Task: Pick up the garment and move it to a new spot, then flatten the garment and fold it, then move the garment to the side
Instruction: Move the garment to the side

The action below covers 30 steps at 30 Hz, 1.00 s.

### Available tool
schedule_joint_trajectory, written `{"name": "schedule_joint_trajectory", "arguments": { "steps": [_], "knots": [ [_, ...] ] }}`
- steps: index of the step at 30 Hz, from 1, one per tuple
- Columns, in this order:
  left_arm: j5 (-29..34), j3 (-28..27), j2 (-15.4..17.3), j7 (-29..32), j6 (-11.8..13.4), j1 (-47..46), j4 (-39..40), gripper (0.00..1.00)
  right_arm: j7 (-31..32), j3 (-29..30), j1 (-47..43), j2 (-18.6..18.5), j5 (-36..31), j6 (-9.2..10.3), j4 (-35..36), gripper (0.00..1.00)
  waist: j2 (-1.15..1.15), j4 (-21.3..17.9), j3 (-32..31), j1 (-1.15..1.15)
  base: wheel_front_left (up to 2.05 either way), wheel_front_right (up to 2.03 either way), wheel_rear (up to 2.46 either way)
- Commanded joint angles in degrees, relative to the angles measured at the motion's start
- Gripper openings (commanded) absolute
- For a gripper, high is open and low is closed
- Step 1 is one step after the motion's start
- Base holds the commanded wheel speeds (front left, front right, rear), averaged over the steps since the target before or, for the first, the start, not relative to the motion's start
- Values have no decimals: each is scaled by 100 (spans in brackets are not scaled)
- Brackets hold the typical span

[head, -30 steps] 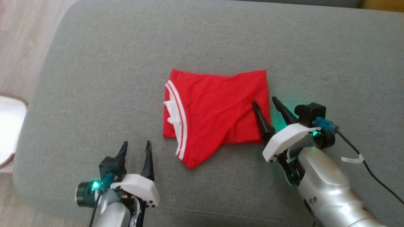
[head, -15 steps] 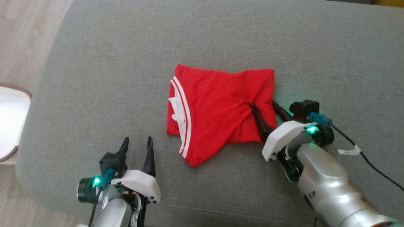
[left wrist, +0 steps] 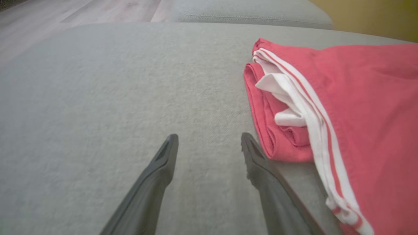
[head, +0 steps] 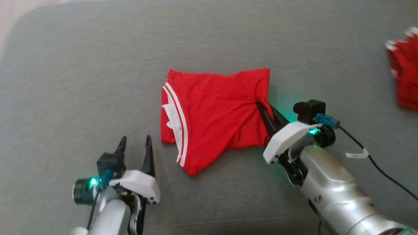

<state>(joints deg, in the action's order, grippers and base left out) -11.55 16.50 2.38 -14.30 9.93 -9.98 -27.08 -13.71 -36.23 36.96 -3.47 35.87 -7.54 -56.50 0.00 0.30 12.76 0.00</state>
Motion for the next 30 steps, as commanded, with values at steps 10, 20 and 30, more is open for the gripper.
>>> {"name": "schedule_joint_trajectory", "arguments": {
  "steps": [10,20,30],
  "knots": [
    [409,-393,60,-70,-229,-701,-17,100,-127,116,-90,59,225,5,680,0,0,-2086,315,0,0,0,0],
    [601,-500,69,-70,-358,-888,-132,100,-128,354,-259,59,179,5,1047,0,0,-2751,444,0,0,0,0],
    [632,-476,57,-70,-405,-905,-149,100,-129,1038,402,31,-694,5,1123,0,0,-2565,502,0,0,0,0]
  ]
}}
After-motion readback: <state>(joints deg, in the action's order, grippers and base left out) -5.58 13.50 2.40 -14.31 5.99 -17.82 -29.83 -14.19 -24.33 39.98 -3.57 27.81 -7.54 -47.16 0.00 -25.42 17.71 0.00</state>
